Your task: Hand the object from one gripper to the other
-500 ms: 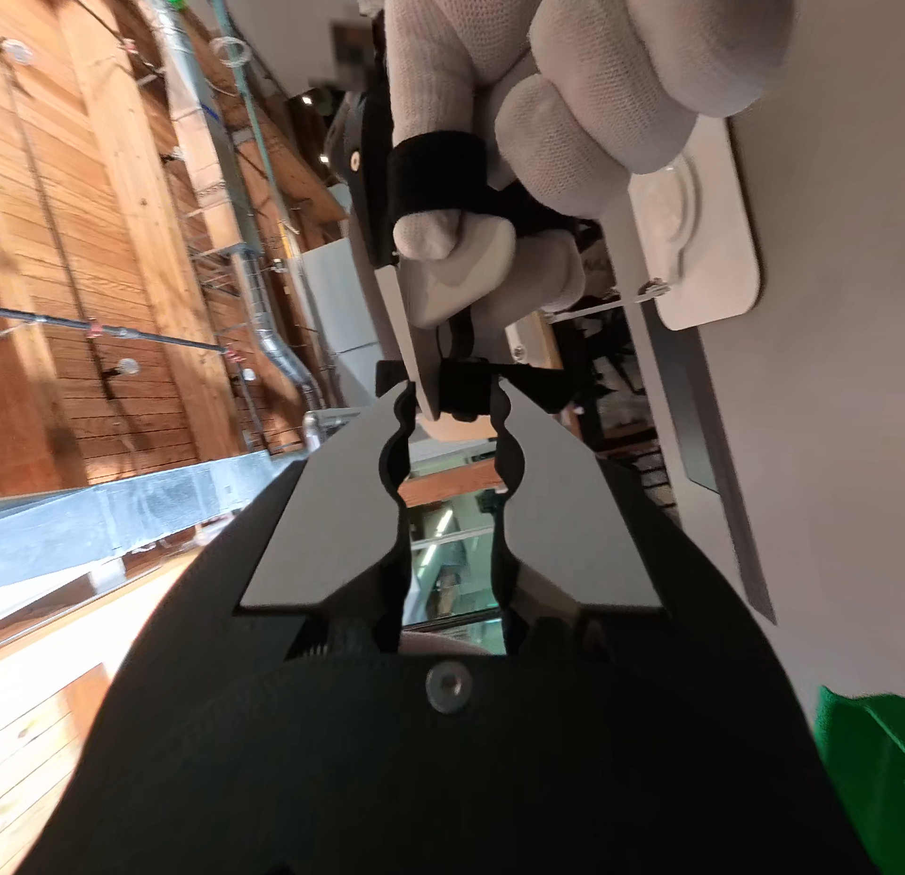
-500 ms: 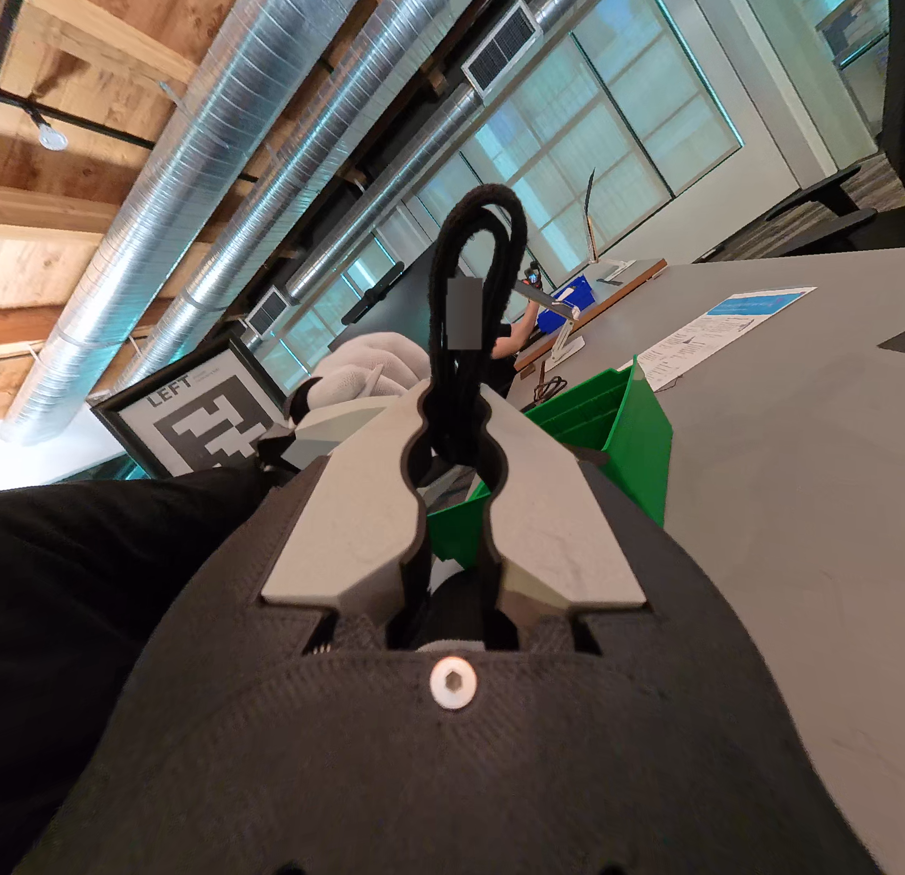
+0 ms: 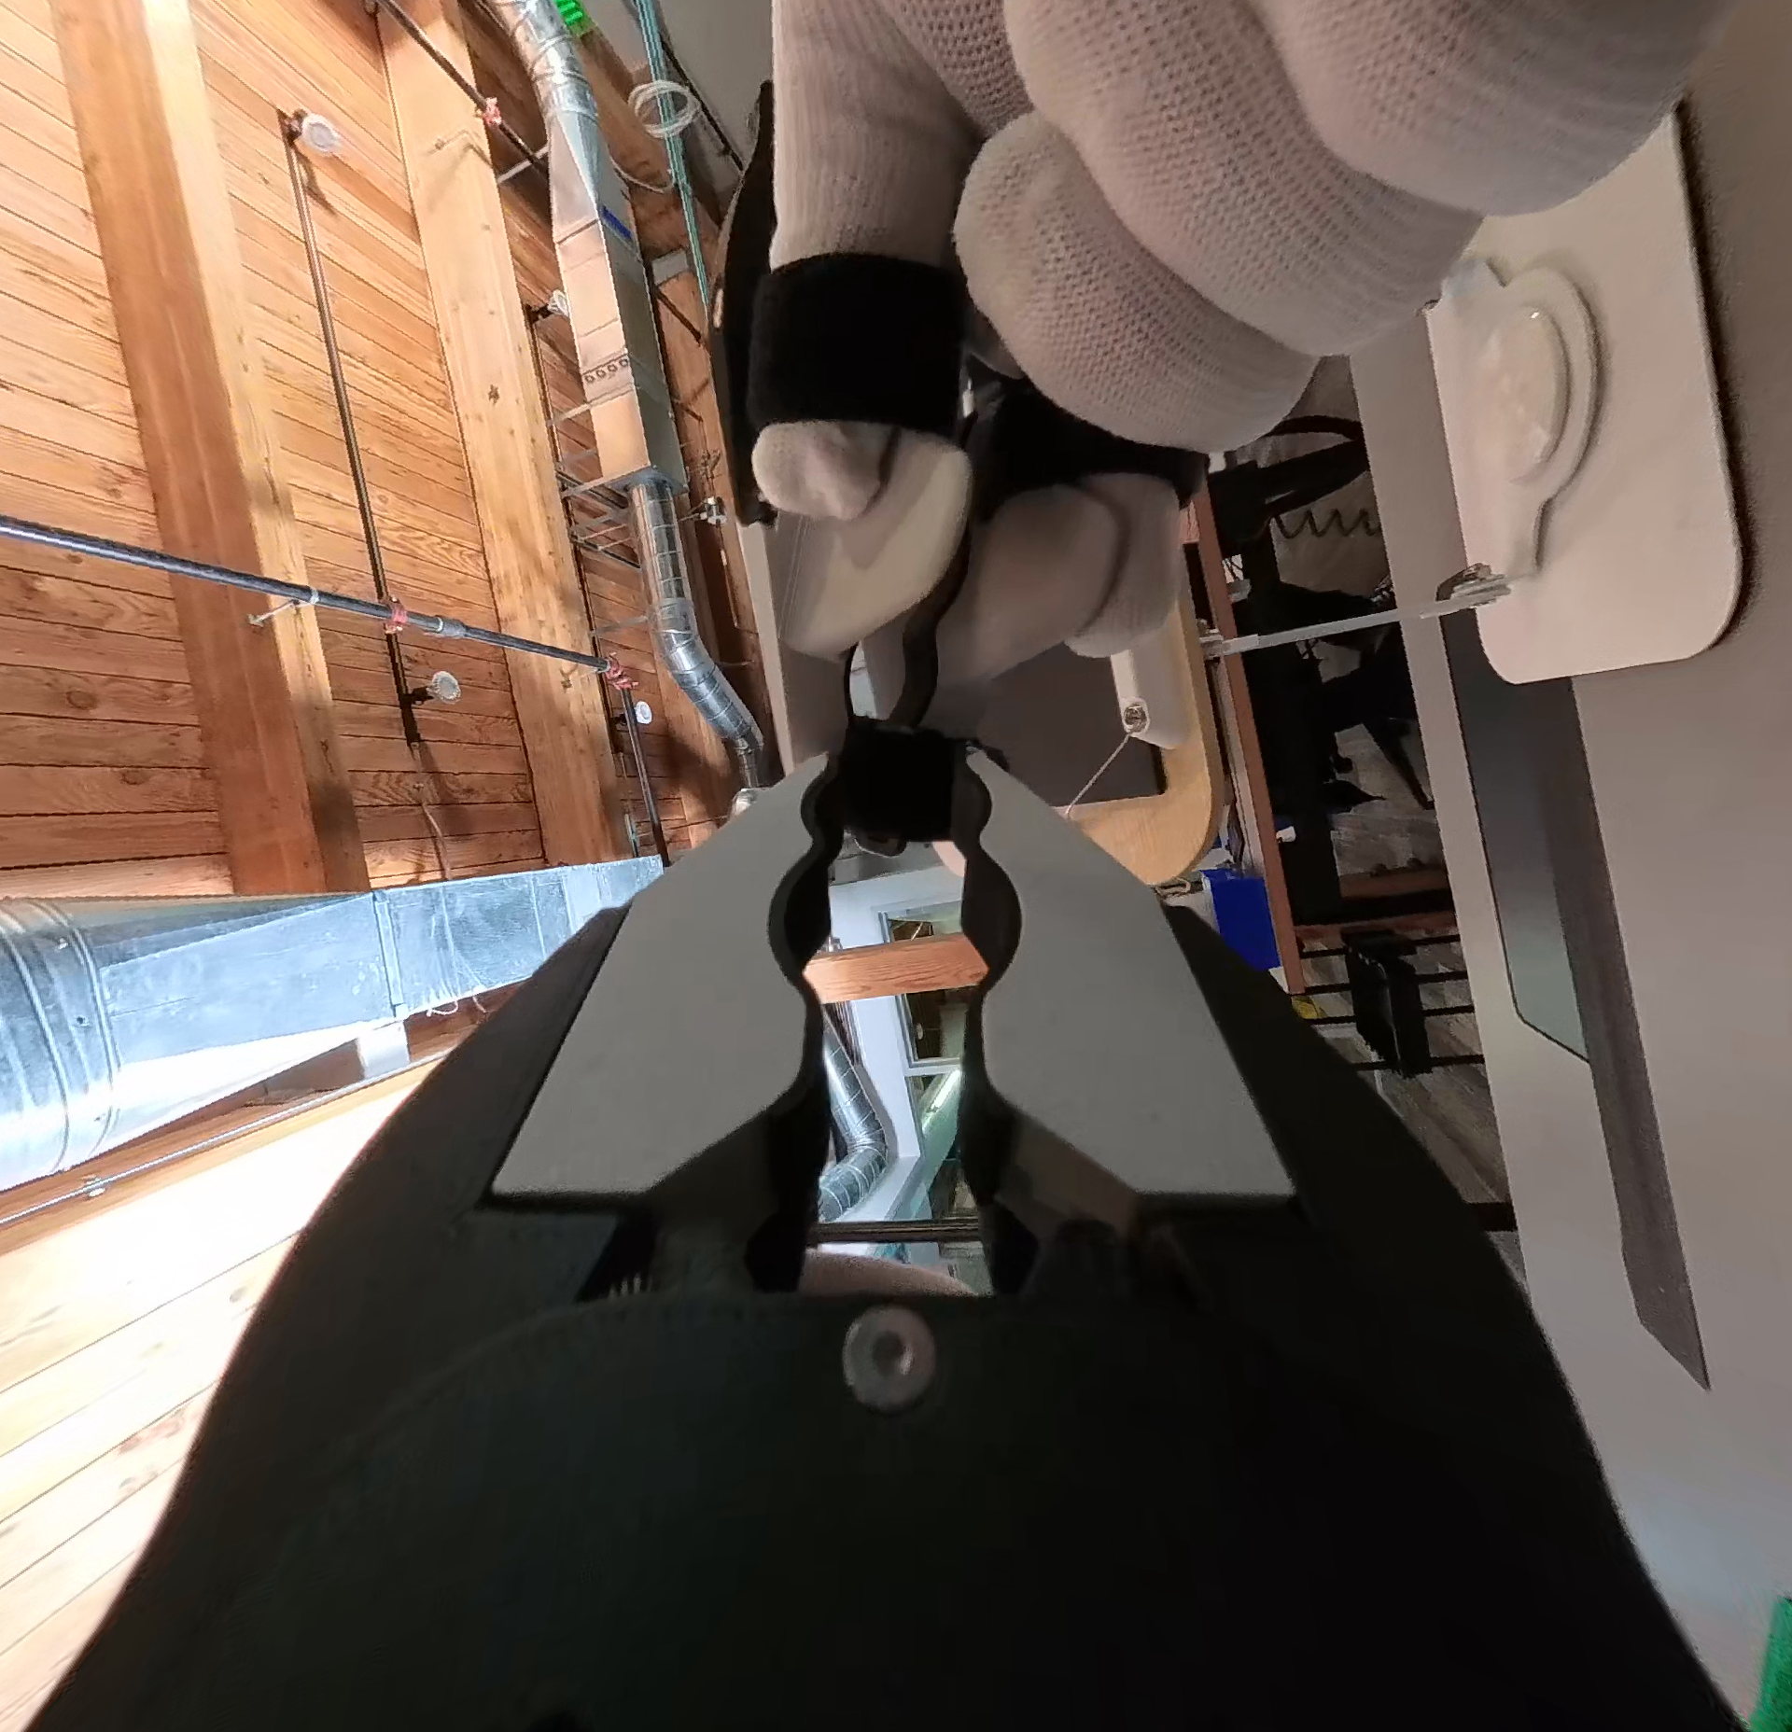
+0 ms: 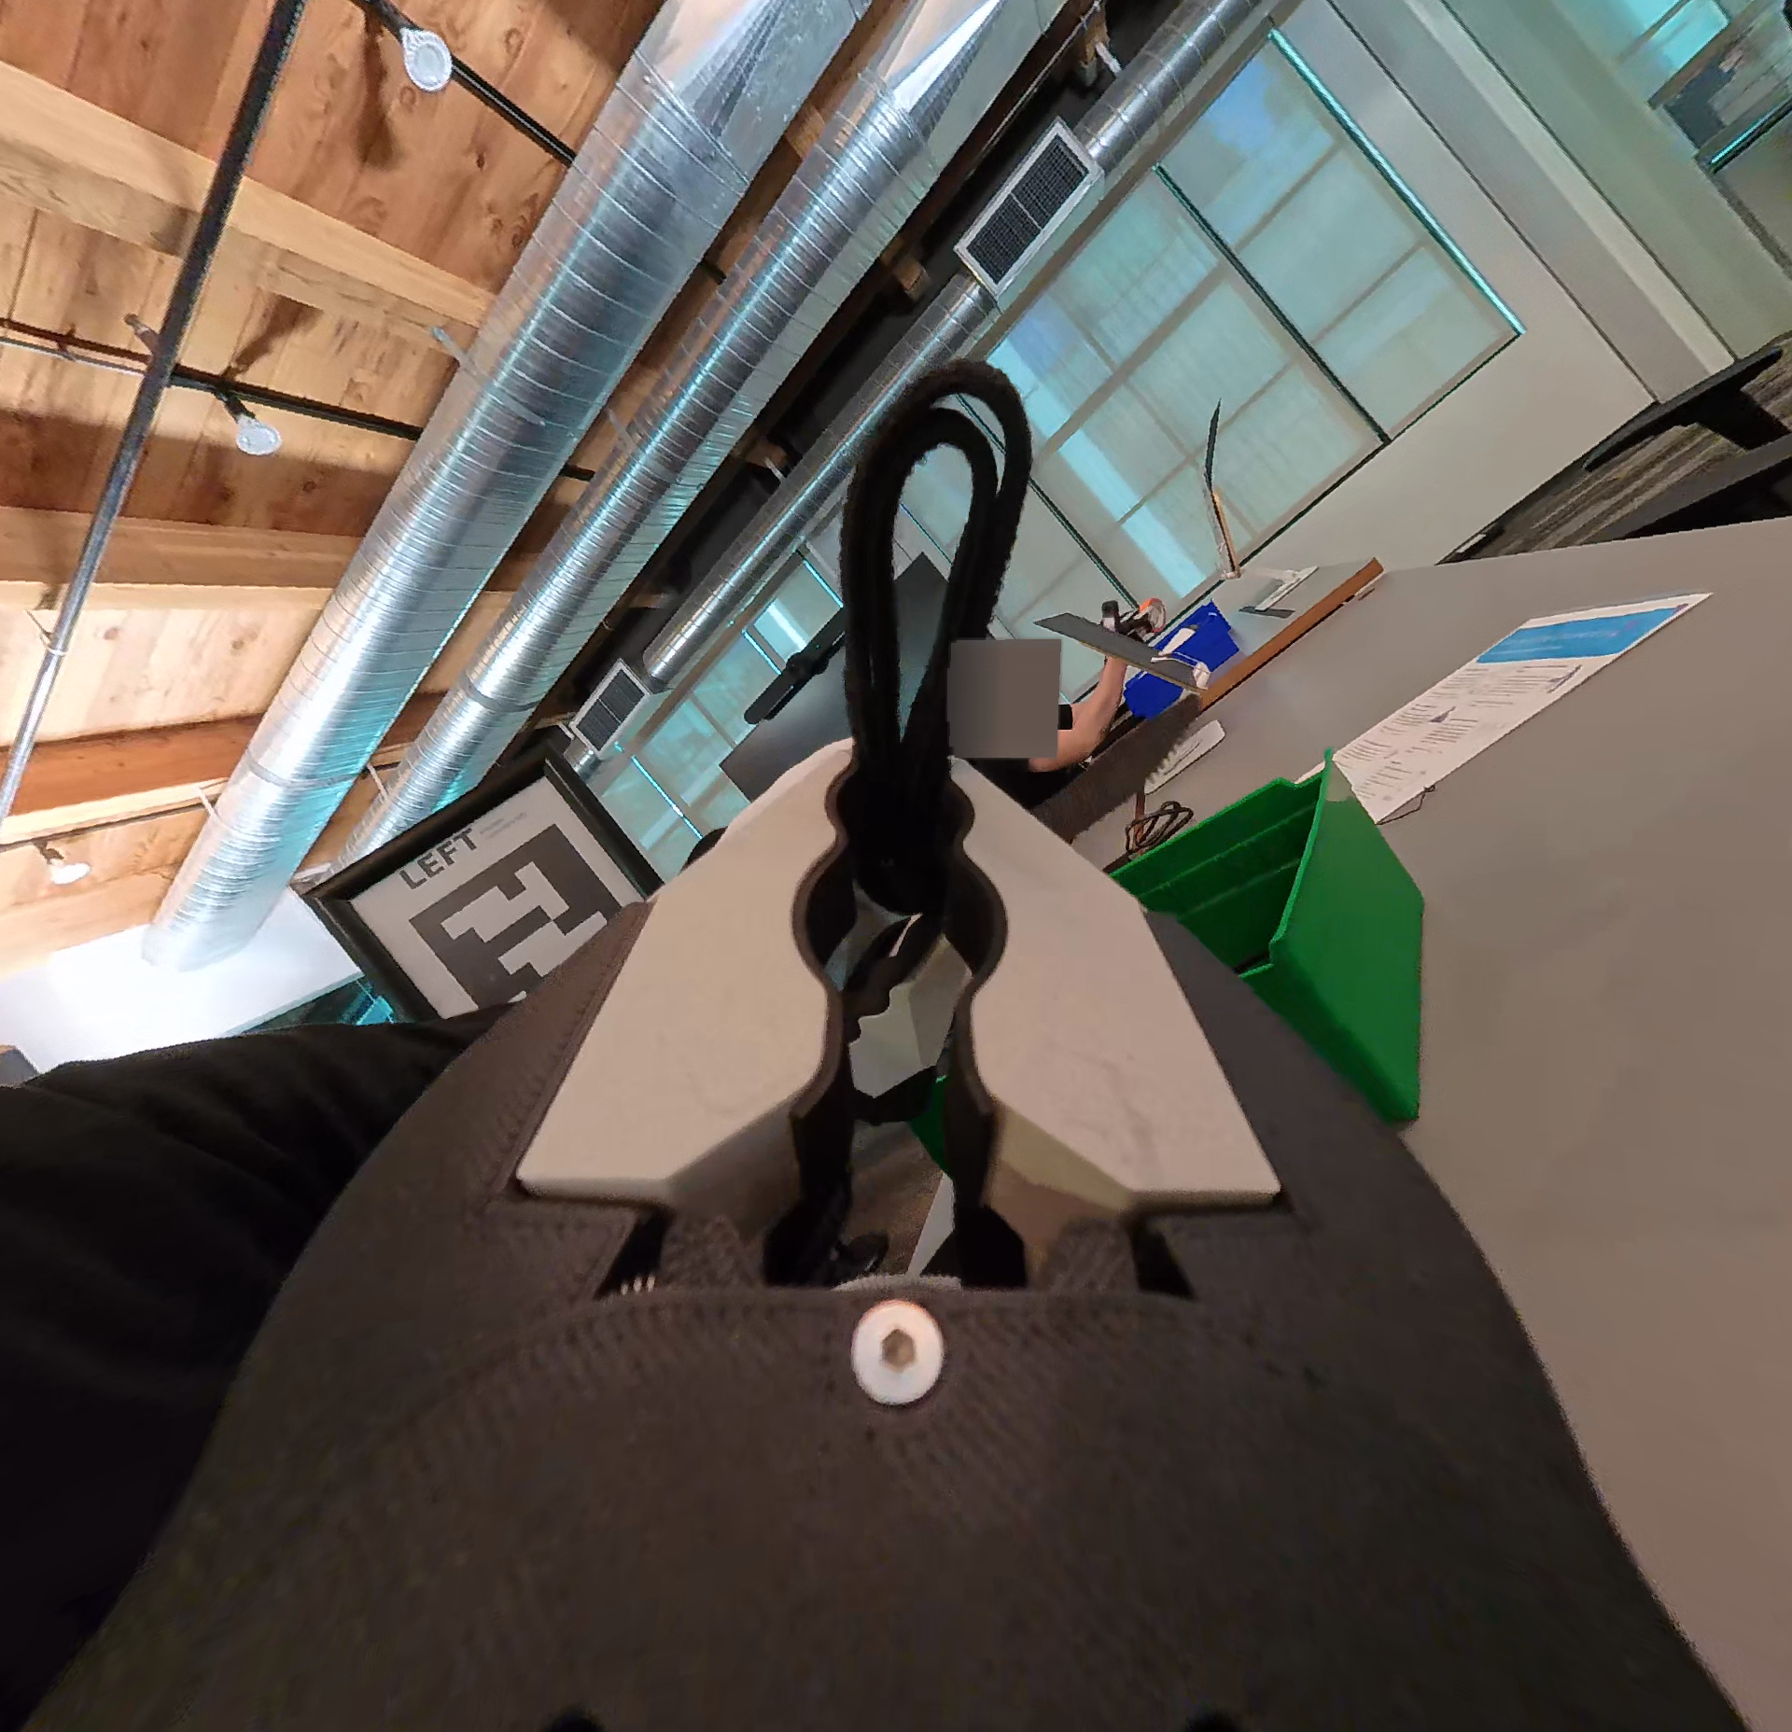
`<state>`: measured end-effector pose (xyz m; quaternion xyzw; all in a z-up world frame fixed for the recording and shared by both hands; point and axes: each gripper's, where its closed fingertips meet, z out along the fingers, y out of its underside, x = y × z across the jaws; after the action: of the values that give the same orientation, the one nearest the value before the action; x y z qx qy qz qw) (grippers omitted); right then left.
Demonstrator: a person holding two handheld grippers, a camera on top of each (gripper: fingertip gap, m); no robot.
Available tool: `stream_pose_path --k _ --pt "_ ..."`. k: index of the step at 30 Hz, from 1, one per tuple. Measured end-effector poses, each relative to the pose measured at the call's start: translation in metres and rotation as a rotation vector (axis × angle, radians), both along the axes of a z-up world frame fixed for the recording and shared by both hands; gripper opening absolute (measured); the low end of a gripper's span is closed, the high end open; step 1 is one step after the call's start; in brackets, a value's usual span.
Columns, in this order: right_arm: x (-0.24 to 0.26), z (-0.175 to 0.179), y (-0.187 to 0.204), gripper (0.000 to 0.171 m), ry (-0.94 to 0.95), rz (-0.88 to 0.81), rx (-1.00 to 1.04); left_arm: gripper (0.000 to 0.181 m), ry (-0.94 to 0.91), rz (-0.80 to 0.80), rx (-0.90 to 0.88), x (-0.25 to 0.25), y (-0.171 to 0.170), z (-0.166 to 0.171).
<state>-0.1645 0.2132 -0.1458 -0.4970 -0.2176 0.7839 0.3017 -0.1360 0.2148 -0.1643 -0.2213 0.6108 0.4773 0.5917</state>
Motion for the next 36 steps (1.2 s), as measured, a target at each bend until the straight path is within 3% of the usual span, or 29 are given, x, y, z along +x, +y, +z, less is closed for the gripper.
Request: stream_pose_path --k 12,20,28,36 --pt "0.001 0.001 0.001 0.014 0.017 0.004 -0.027 0.004 -0.042 0.016 -0.102 0.005 0.0 0.004" --pt "0.003 0.001 0.003 0.019 0.022 -0.004 0.004 0.003 -0.056 0.027 -0.147 0.006 0.001 0.008" --pt "0.007 0.006 0.005 0.035 0.052 -0.025 0.049 0.003 -0.179 0.009 -0.284 0.004 -0.002 0.02" --pt "0.009 0.01 -0.003 0.036 0.056 0.01 0.106 0.003 -0.174 0.012 -0.283 0.0 -0.001 0.026"
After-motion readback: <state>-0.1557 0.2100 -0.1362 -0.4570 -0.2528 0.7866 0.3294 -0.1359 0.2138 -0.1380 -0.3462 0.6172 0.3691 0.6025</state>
